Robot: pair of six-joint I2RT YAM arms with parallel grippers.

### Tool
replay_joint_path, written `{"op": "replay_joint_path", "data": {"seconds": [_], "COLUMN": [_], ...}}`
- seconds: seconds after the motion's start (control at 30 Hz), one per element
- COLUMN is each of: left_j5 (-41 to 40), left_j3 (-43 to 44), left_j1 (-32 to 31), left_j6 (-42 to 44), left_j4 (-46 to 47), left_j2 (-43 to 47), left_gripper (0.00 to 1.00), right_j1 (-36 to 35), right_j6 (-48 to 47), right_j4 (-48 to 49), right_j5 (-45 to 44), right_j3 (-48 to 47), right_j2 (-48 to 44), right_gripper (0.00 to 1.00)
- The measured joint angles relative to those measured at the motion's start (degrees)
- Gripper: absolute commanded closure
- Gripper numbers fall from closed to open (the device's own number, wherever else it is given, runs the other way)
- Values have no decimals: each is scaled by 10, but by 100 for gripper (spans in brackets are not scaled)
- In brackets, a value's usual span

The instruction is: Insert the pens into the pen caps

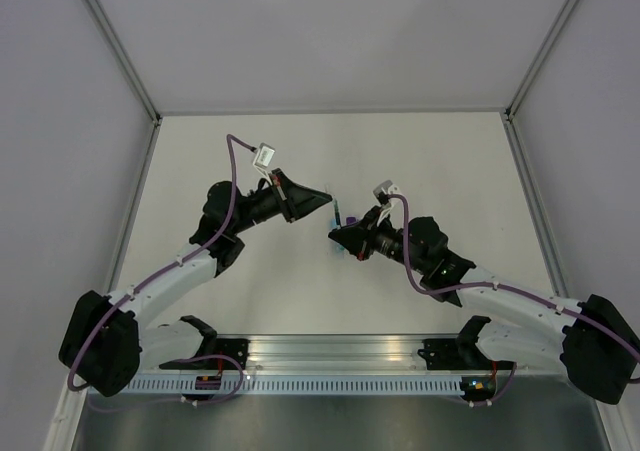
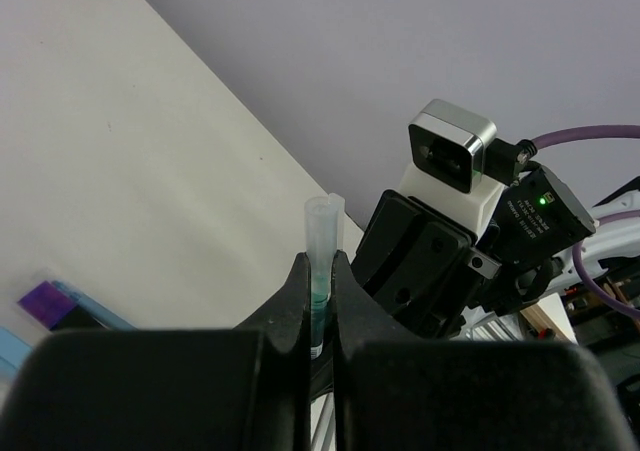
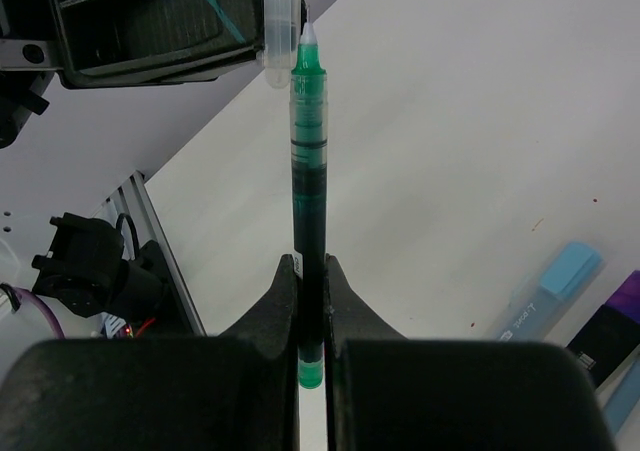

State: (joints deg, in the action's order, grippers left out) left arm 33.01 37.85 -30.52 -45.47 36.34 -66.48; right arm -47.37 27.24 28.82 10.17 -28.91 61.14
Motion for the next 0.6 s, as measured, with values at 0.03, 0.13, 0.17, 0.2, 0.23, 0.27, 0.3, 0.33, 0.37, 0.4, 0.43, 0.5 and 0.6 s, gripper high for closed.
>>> {"op": "replay_joint_path", "data": {"seconds": [0.03, 0.13, 0.17, 0.2, 0.23, 0.27, 0.3, 0.33, 0.37, 0.4, 0.43, 0.5, 0.6], "left_j5": [0, 0, 0, 0, 0, 0, 0, 0, -1, -3, -7, -16, -29], "left_j3": [0, 0, 0, 0, 0, 0, 0, 0, 0, 0, 0, 0, 0], "left_j1": [0, -1, -1, -1, -1, -1, -1, -1, -1, -1, -1, -1, -1], "left_j6": [2, 2, 2, 2, 2, 2, 2, 2, 3, 4, 5, 9, 15], "left_j4": [0, 0, 0, 0, 0, 0, -2, -5, -8, -12, -15, -20, -21], "left_j2": [-1, -5, -5, -5, -5, -5, -4, -1, 3, 11, 20, 38, 61], "left_gripper": [98, 98, 98, 98, 98, 98, 98, 98, 98, 98, 98, 98, 98], "right_j1": [0, 0, 0, 0, 0, 0, 0, 0, 0, 0, 0, 0, 0], "right_j6": [0, 0, 0, 0, 0, 0, 0, 0, 0, 0, 0, 0, 0], "right_j4": [-2, -5, -6, -6, -6, -5, -5, -5, -5, -3, 0, 0, 1], "right_j5": [-1, -5, -5, -6, -6, -6, -6, -5, -2, 2, 6, 14, 22], "right_j3": [1, 2, 2, 3, 3, 3, 3, 3, 3, 3, 3, 3, 3], "right_j2": [-1, -2, -2, -2, -2, -2, -2, -2, 0, 2, 6, 13, 19], "right_gripper": [100, 100, 100, 100, 100, 100, 100, 100, 100, 100, 100, 100, 100]}}
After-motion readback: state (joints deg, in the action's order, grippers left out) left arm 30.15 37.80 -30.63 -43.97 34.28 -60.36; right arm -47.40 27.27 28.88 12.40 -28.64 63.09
